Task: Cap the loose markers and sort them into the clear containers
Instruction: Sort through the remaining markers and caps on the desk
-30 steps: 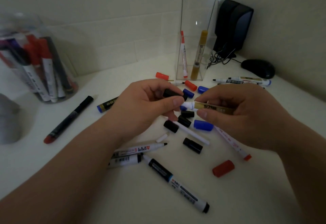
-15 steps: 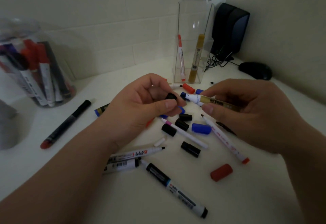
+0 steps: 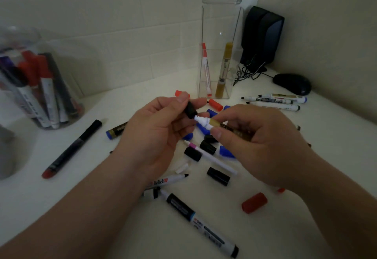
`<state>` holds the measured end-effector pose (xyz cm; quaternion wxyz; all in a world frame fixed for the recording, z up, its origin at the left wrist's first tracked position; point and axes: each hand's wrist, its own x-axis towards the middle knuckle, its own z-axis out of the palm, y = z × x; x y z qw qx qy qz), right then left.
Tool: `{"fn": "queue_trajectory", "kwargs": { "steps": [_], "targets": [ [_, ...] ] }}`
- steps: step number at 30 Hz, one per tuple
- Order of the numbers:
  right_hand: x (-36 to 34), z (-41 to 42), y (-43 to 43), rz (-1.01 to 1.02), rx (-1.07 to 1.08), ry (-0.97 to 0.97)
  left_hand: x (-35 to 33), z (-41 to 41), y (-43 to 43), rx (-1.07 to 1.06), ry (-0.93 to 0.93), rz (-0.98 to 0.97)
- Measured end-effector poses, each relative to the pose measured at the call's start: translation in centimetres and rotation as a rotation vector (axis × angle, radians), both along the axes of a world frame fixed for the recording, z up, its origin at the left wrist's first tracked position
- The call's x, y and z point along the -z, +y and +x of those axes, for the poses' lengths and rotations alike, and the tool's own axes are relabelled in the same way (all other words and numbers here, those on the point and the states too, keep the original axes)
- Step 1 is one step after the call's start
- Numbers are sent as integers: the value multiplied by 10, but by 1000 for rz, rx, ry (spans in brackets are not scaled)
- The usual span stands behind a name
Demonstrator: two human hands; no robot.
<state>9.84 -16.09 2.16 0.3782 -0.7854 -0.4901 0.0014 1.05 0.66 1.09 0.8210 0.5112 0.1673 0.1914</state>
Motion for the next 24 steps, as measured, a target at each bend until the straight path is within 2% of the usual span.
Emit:
{"fn": "queue_trajectory", "kwargs": {
  "steps": [10, 16, 22, 24],
  "targets": [
    [-4, -5, 1, 91, 85, -123, 6, 0, -4, 3, -27, 164],
    [-7, -10, 2, 78, 94, -272, 4, 0, -5, 20, -110, 20],
    [-7, -13, 0, 118, 127, -396, 3, -1, -10, 13, -185, 83],
    [-9, -17, 2, 132, 121, -311, 3, -1, -8, 26, -200, 106]
  ]
}}
